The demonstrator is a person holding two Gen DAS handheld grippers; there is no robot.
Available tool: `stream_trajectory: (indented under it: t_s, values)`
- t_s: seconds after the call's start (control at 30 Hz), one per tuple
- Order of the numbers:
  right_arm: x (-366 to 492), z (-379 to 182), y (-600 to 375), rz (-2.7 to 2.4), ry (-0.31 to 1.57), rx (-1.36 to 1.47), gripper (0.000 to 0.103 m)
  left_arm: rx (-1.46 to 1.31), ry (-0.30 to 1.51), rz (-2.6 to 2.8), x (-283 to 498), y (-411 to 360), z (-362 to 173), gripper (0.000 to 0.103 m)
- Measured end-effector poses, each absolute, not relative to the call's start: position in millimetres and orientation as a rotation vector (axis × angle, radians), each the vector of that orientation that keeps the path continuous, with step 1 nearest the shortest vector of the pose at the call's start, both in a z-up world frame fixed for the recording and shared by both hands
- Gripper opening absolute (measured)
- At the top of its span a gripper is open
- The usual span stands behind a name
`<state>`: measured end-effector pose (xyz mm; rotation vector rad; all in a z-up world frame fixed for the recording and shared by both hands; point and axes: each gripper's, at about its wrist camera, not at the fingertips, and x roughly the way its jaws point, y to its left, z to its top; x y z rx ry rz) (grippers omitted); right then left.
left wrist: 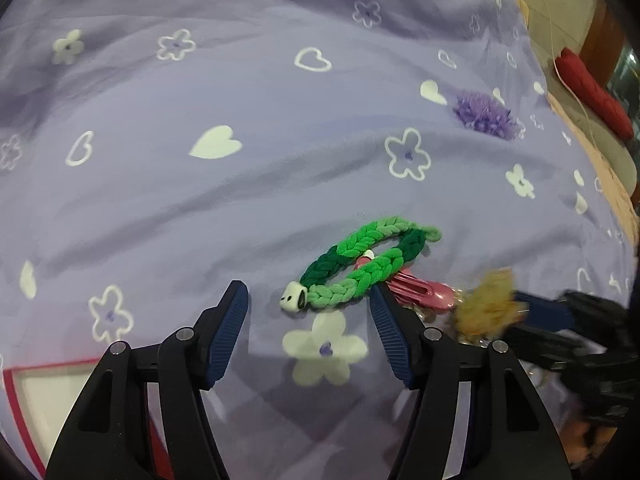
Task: Organize jewelry
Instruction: 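Grasp the green braided hair tie with the left tool while the right grasps the yellow claw clip, then carry the green braided tie and yellow claw clip over the red tray and lower them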
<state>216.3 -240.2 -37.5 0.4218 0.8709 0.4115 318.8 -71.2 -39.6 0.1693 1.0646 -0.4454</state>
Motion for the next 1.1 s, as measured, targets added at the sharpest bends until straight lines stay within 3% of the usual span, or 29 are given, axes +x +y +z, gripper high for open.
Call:
stream_trajectory:
  t_s: [0.17,0.23,0.27,0.3,1.1]
  values:
    - [207,-29,-258,0.393,0.843,0.456,0.033,0.134,1.058,-0.469,325,-76,-45,0.059]
    - [204,-27,-262,0.388,0.838,0.462,0.033,0.109,1.052,-0.485,326,-77,-44,0.030]
    - [202,-26,-264,0.385,0.836,0.462,0.033,0.096,1.056,-0.492,326,-76,-44,0.028]
    - [201,-26,-264,0.383,0.835,0.463,0.033,0.084,1.058,-0.495,326,-75,-43,0.015]
    - [168,-17,-209,0.480,0.850,0.409,0.033,-0.199,0.993,-0.379,195,13,-5,0.015]
